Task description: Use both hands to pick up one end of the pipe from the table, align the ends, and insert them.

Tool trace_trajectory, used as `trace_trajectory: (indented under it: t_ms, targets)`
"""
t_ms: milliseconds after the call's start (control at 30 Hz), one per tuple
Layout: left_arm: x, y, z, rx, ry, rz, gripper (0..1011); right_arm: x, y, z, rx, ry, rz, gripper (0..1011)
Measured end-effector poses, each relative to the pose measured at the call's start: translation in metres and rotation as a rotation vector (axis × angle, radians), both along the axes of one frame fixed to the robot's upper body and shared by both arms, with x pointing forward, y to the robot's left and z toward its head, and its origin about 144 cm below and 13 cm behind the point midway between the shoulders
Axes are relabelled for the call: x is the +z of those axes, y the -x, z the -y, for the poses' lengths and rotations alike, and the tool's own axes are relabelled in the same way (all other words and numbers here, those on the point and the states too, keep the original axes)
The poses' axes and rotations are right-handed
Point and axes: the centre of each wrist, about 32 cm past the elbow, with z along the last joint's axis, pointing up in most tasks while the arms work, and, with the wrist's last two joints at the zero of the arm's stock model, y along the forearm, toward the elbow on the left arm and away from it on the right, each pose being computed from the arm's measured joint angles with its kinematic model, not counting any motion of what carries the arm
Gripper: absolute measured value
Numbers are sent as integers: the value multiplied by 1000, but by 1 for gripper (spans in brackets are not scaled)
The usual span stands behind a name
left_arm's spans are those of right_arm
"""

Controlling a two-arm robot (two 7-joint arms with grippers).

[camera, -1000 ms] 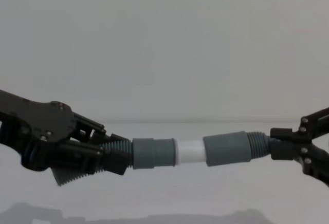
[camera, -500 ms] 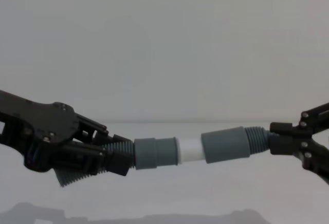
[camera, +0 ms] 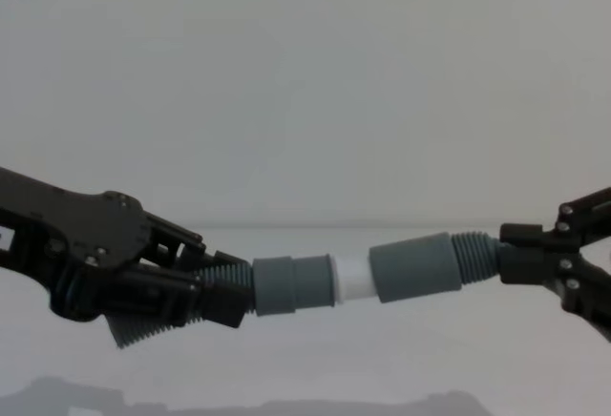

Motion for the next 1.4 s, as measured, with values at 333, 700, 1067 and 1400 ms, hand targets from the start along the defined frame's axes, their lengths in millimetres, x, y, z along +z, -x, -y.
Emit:
trace_trajectory:
  t_ms: [333,700,1067,1400]
  targets:
    - [-1,1,0,3,3,2,293,0,1,-1,7,-8,-11,52]
    - [-1,2,0,11,9,6,293,0,1,-1,13,-13,-22,52]
    - [-2,2,0,15,12,7,293,1,1,-1,16,-15,-27,50]
    - [-1,2,1,15,14,7,293,1,1,-1,17,-15,-28,46]
